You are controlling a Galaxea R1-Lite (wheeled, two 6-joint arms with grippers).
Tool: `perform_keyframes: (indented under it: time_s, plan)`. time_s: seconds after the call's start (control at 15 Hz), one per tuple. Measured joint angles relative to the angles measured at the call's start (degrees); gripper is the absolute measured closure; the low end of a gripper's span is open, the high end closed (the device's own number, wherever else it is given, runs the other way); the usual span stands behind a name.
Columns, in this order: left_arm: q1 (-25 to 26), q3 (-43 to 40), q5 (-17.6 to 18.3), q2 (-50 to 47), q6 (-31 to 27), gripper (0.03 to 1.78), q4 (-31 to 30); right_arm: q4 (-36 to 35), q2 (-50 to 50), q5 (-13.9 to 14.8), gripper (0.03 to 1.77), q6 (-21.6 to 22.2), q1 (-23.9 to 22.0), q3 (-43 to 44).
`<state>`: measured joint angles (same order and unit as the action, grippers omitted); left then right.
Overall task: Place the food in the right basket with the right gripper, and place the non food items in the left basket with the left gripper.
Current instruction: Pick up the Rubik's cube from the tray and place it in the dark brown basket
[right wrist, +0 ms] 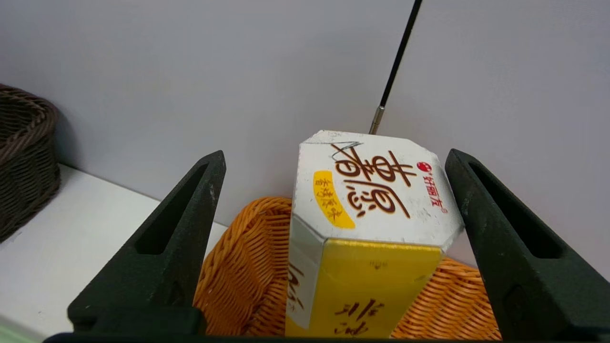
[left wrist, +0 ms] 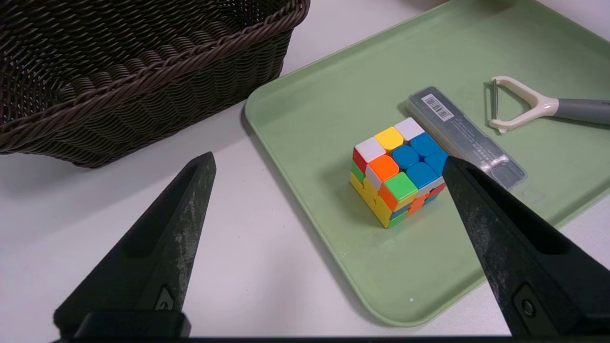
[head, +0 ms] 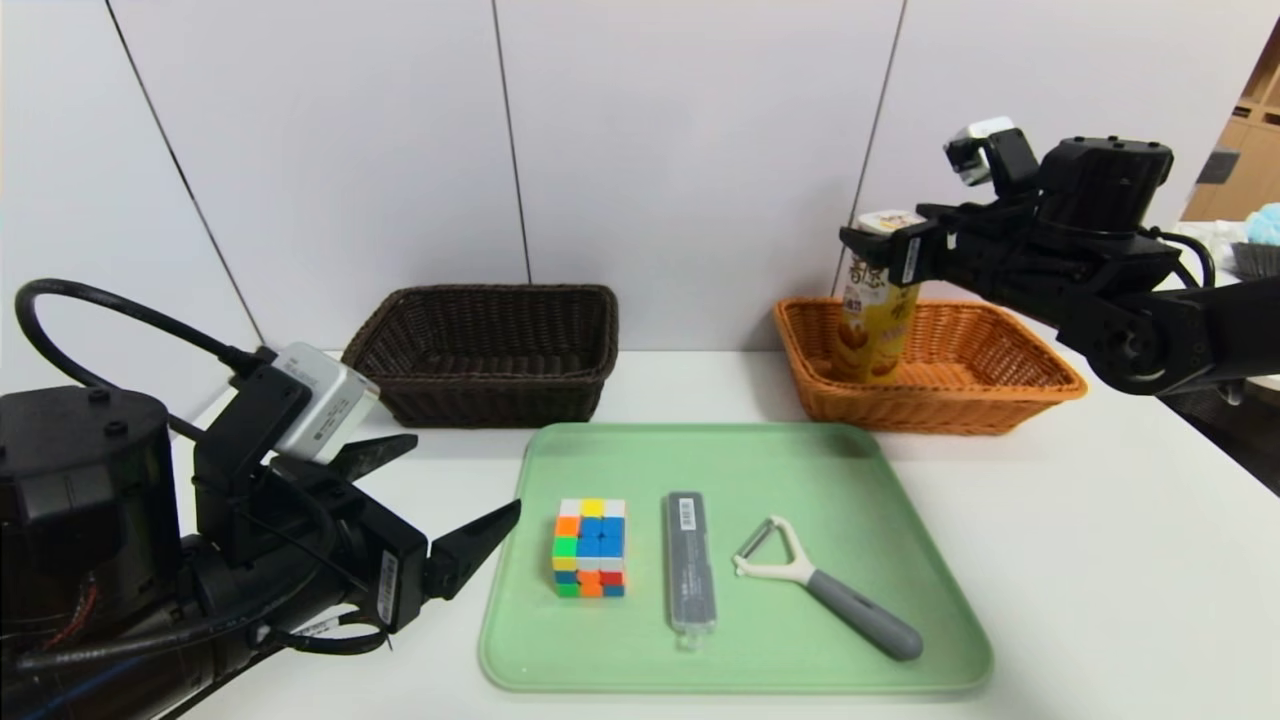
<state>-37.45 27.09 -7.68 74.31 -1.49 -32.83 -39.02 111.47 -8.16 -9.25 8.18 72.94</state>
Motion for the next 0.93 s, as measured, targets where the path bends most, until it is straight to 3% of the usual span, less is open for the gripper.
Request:
perform_keyframes:
  time_s: [0.67, 0.93]
  plan:
    - [0.0, -0.6, 0.0, -0.4, -0.1, 0.12, 0.0, 0.9, -12.0, -0.2, 0.12, -1.8, 0.3, -9.1]
    - [0.0, -1.2, 0.0, -0.6, -0.1, 0.12, 0.0, 3.6, -21.0, -0.2, 0.11, -2.2, 2.8, -15.6]
